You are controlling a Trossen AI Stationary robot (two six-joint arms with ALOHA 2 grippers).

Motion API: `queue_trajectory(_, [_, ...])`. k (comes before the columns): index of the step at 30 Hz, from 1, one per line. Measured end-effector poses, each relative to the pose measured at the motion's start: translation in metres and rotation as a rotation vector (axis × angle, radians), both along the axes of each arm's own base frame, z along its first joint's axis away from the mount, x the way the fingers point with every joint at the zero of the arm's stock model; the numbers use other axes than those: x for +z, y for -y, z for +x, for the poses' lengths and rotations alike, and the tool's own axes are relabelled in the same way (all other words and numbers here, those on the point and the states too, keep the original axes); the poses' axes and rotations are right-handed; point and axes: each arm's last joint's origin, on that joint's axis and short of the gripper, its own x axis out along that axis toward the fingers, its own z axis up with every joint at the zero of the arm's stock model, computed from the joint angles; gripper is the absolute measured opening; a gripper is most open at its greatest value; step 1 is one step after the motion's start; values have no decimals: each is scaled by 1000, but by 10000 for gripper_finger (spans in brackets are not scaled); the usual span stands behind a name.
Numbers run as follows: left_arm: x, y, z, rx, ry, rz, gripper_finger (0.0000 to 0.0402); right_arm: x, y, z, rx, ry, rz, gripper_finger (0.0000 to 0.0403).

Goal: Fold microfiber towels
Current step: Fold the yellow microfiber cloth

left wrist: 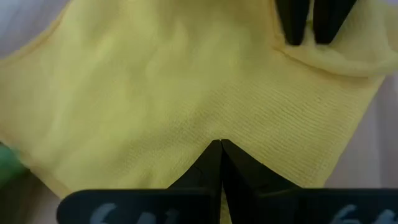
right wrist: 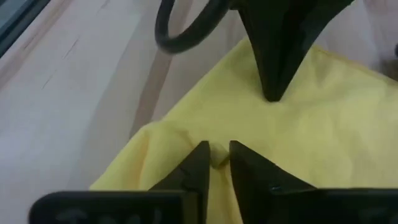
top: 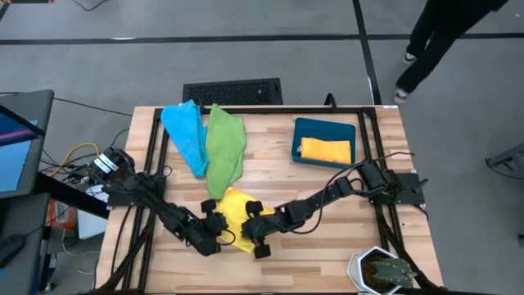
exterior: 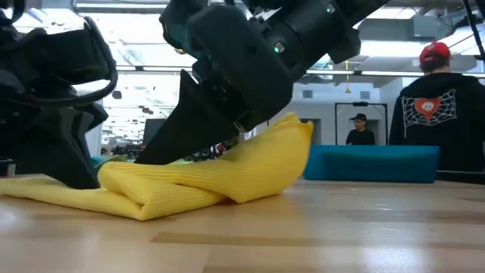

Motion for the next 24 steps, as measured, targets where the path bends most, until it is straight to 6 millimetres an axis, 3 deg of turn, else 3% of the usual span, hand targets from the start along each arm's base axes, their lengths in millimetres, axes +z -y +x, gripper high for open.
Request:
queue_trajectory(5, [10,-4,4,-47,-9,48,0,0,11,4,-20,-2,6,117])
queue_trajectory(8, [31,-2,6,-54,23,42,0,4,19,7,-39,12,11,134])
queue_trajectory(15, [80,-1,0,-11,175,10,0,57,47,20,-88,110,23,157])
queue_trajectory(20, [96,11,8,-49,343,-115,0,96,68,1,-68,15,22,162])
queue_trajectory(24, [83,18,17,-95,331,-131,0,113,71,-35,-42,-144,55,158])
